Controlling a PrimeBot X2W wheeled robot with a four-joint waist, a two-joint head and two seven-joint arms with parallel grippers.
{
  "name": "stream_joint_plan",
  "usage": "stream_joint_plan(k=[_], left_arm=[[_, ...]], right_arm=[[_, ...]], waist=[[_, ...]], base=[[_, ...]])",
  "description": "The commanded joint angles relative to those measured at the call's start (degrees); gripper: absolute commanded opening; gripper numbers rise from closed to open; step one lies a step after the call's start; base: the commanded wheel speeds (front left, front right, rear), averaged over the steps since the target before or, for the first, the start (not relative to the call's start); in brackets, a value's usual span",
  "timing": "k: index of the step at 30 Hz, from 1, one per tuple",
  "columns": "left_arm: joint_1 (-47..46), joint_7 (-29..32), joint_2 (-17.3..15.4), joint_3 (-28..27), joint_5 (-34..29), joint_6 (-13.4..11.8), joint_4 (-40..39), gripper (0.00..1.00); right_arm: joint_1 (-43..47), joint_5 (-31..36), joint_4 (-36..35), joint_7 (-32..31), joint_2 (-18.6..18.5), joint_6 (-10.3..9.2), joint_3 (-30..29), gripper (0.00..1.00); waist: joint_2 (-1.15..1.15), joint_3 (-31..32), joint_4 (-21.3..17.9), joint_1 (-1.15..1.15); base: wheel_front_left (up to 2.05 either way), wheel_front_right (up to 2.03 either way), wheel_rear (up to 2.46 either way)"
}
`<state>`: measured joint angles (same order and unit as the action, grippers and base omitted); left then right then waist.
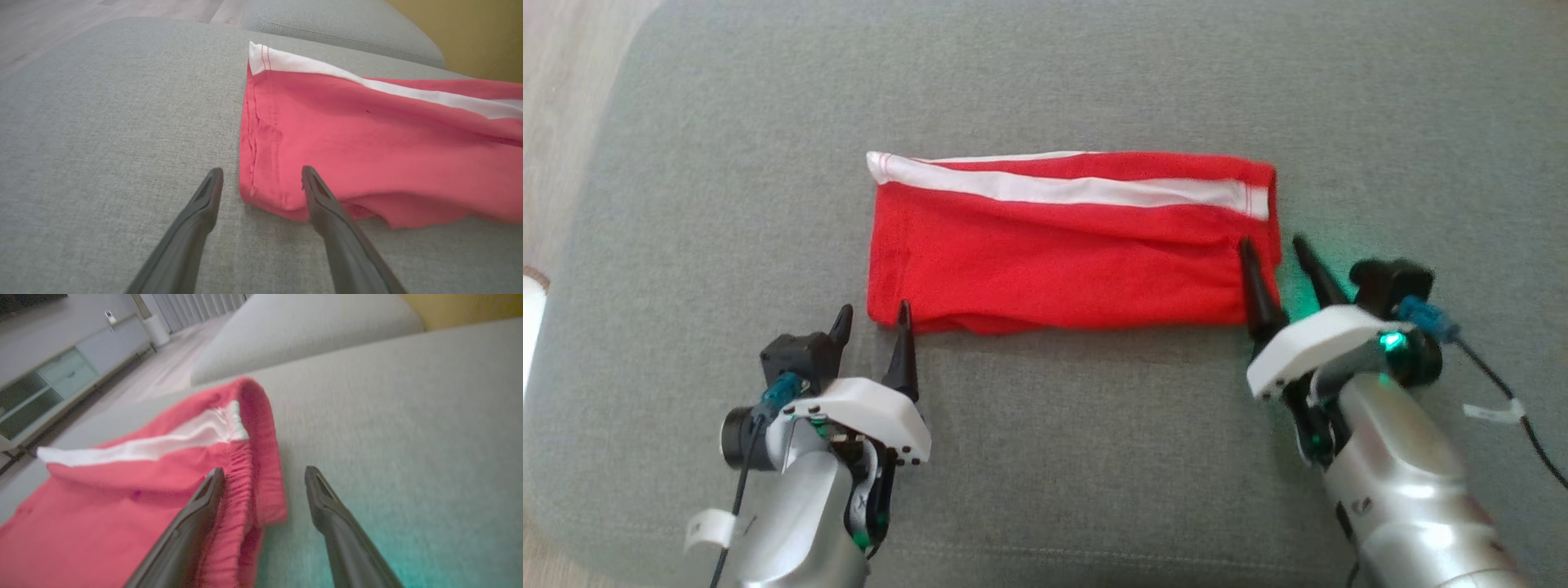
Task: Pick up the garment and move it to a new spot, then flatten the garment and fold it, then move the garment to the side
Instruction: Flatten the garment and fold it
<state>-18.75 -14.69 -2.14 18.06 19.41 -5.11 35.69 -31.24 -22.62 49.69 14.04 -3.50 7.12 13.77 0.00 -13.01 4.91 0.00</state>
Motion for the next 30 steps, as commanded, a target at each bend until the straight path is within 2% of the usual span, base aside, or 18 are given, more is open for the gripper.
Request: stream_joint_plan(k=[1, 5, 6, 8, 9, 17, 24, 30], left_arm=[[-0.2, -0.3, -0.8, -1.2, 0.4, -0.4, -1.9, 1.0], [-0.3, -0.3, -0.7, -0.6, 0.4, -0.6, -2.6, 1.0], [-0.3, -0.3, -0.7, -0.6, 0.3, -0.6, -2.8, 1.0], [-0.3, -0.3, -0.7, -0.5, 0.1, -0.6, -3.0, 1.0], [-0.3, -0.3, -0.7, -0.6, -0.1, -0.6, -3.1, 1.0], [0.8, -0.3, -0.7, -0.8, -1.0, -0.4, -3.6, 1.0], [2.2, -0.3, -0.7, -0.6, -0.9, -0.2, -3.6, 1.0], [2.9, -0.3, -0.7, 1.7, 0.5, -0.2, -3.5, 1.0]], right_arm=[[-1.6, 0.2, 0.4, -0.3, 0.6, 0.36, 1.6, 1.0], [-1.8, -2.5, 4.0, -1.3, 0.6, 0.36, 5.2, 1.0], [-1.6, -4.0, 4.0, -1.4, 0.6, 0.36, 6.3, 0.83], [-1.4, -6.4, 4.0, -1.4, 0.6, 0.36, 8.5, 0.05], [-1.4, -7.6, 4.0, -1.2, 0.6, 0.36, 9.2, 0.0], [-2.1, -12.3, 5.5, 0.7, 0.6, 0.36, 8.4, 0.0], [-3.6, -9.6, 4.2, 0.9, 0.5, 0.36, 3.7, 0.0], [-4.0, -10.0, -2.8, -0.8, 0.6, 0.36, 8.3, 0.0]], waist=[[0.0, -0.2, 0.5, 0.0], [0.0, -0.6, 1.0, 0.0], [0.0, -0.6, 1.0, 0.0], [0.0, -0.6, 0.9, 0.0], [0.0, -0.6, 0.8, 0.0], [0.0, 0.8, -1.0, 0.0], [0.0, 2.0, -3.3, 0.0], [0.0, 2.8, -2.7, 0.0]], base=[[0.0, 0.0, 0.0], [0.0, 0.0, 0.0], [0.0, 0.0, 0.0], [0.0, 0.0, 0.0], [0.0, 0.0, 0.0], [0.0, 0.0, 0.0], [0.0, 0.0, 0.0], [0.0, 0.0, 0.0]])
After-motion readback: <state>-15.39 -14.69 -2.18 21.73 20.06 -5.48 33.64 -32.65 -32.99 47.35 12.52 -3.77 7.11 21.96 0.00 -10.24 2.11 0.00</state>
